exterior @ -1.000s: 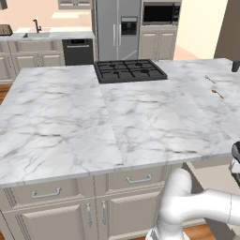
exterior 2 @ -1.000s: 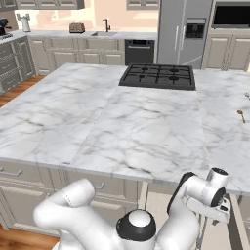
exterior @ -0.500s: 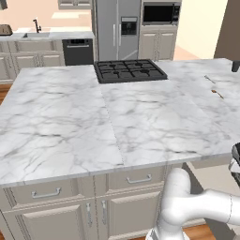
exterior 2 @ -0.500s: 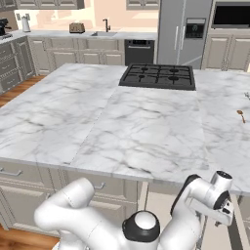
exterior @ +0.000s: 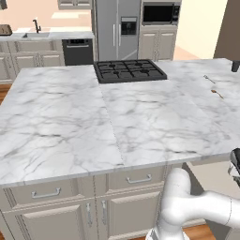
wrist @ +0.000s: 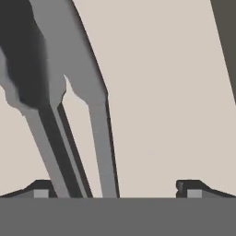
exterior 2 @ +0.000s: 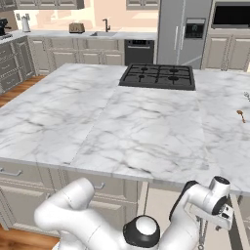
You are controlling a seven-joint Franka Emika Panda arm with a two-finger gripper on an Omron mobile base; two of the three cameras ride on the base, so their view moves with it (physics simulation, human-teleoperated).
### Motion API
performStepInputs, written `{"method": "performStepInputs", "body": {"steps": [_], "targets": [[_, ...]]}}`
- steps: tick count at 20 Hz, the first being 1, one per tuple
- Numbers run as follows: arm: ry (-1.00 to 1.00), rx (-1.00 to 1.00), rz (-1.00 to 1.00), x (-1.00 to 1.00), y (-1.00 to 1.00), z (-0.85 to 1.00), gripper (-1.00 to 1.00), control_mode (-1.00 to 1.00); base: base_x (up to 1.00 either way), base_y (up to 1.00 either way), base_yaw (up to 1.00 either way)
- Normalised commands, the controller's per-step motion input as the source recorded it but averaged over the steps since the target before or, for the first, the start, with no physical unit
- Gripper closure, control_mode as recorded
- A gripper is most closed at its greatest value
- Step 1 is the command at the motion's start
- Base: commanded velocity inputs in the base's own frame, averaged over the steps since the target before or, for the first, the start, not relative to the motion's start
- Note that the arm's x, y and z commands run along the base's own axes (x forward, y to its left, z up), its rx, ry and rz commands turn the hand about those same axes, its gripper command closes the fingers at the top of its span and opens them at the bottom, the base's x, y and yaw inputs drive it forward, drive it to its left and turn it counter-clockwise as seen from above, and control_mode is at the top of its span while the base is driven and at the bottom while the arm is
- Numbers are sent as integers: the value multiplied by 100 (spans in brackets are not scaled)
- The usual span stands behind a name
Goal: Take the tongs from the drawer on the right and place them on the dining counter next to the tray containing the kebab skewer.
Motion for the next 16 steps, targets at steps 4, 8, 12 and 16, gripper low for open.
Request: {"method": "performStepInputs", "body": {"steps": [4,8,12,16], "targets": [[7,2,0,4,-11,-31,-100,-100,0,0,0],[4,4,0,0,-2,-43,100,-100,0,0,0],[3,2,0,-7,-4,-11,100,-100,0,0,0],[4,2,0,-17,-23,33,100,-100,0,0,0]]}}
